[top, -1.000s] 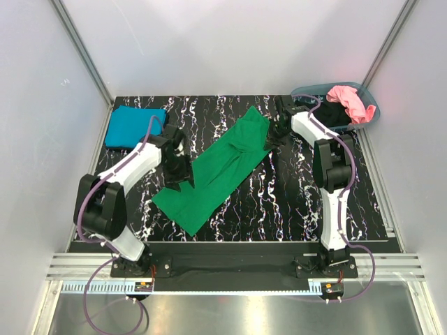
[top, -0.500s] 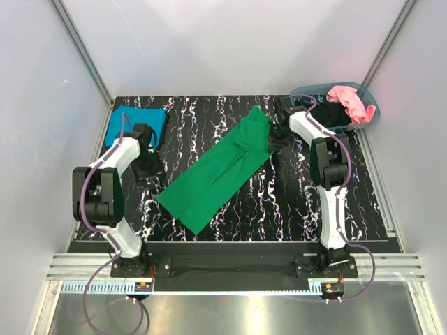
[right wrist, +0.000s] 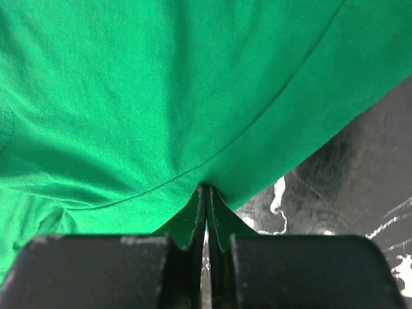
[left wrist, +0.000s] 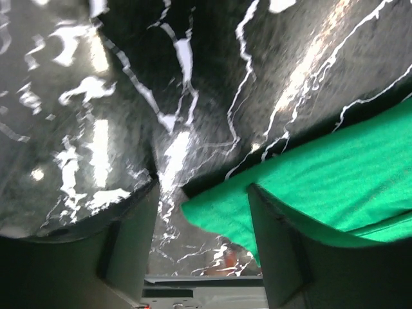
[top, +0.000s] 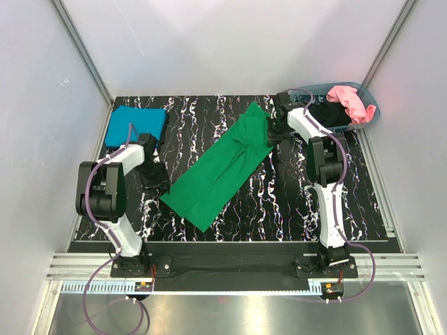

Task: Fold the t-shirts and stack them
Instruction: Fold the tshirt

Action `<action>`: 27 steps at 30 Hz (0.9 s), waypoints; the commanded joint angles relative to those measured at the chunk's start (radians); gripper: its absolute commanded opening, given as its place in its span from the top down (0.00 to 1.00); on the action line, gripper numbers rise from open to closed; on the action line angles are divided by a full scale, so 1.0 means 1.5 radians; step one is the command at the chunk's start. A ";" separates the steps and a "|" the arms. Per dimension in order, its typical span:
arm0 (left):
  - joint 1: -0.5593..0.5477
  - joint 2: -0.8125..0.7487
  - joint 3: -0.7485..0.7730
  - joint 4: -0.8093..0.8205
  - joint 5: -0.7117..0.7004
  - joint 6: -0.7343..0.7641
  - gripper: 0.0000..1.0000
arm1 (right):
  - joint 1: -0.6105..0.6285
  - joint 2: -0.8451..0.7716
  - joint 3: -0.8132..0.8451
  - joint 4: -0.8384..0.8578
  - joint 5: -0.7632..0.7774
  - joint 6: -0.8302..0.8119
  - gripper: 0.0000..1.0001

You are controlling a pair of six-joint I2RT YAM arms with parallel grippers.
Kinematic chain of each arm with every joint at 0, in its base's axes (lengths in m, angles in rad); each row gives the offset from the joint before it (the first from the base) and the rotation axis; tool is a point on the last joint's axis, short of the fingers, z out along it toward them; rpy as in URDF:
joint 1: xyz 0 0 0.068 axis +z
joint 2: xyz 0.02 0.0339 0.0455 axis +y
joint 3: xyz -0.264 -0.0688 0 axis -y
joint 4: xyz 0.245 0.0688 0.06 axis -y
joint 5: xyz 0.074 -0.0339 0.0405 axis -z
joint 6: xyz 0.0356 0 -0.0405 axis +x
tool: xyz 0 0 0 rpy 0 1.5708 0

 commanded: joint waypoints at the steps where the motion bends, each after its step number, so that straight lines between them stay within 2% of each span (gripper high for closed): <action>1: 0.001 0.001 0.001 0.037 0.048 0.019 0.45 | -0.006 0.028 0.047 0.000 -0.005 -0.016 0.95; 5: 0.001 -0.012 -0.032 0.033 0.058 0.018 0.64 | -0.008 0.052 0.092 -0.024 0.011 0.000 0.95; 6: 0.001 -0.017 -0.038 0.034 0.066 0.018 0.76 | -0.007 0.056 0.098 -0.022 0.011 0.002 0.95; 11: -0.001 -0.064 -0.082 0.036 0.130 0.005 0.98 | -0.008 0.066 0.128 -0.010 -0.003 0.013 0.95; 18: -0.035 -0.142 -0.172 0.057 0.209 -0.050 1.00 | -0.008 0.098 0.194 -0.030 -0.006 -0.026 0.94; 22: -0.107 -0.183 -0.219 0.095 0.242 -0.129 1.00 | -0.009 0.101 0.223 -0.027 -0.024 -0.038 0.92; 27: -0.177 -0.214 -0.255 0.123 0.238 -0.218 1.00 | -0.010 0.143 0.289 -0.036 -0.034 -0.025 0.90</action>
